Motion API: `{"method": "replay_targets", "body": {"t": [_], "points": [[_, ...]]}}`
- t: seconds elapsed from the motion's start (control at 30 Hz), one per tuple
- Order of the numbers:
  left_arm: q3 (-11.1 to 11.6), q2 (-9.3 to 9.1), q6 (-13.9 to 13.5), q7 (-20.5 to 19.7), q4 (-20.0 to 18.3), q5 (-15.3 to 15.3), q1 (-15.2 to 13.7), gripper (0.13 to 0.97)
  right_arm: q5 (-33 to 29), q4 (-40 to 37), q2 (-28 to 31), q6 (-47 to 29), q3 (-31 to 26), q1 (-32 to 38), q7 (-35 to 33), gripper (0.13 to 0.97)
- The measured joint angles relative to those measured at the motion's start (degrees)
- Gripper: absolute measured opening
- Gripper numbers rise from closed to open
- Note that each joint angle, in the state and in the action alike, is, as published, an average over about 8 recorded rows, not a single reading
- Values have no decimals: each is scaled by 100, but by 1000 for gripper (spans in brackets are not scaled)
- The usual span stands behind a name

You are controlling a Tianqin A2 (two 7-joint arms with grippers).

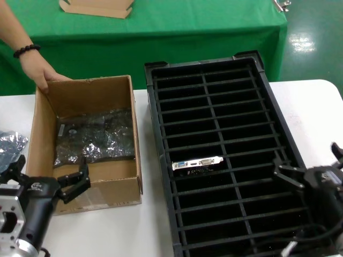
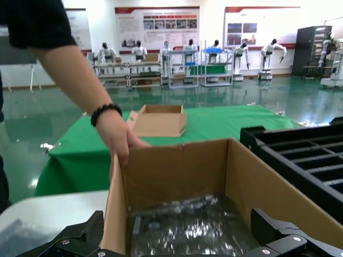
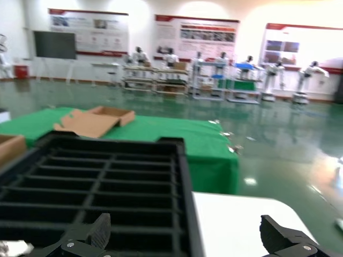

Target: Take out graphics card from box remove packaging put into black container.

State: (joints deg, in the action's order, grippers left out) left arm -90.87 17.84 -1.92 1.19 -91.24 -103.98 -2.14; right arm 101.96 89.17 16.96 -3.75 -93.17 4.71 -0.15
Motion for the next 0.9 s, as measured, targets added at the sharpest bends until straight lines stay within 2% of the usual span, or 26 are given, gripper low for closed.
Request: {"method": "replay_targets", "body": {"t": [0.2,0.9], "points": [[-42,-34,101,-64,-23,45,113,966,62,132,12,197,79,-248,8,966],[-45,-37,108,-67,-25,47,120,966,66,141,13,211,84,-265,9,966]]}}
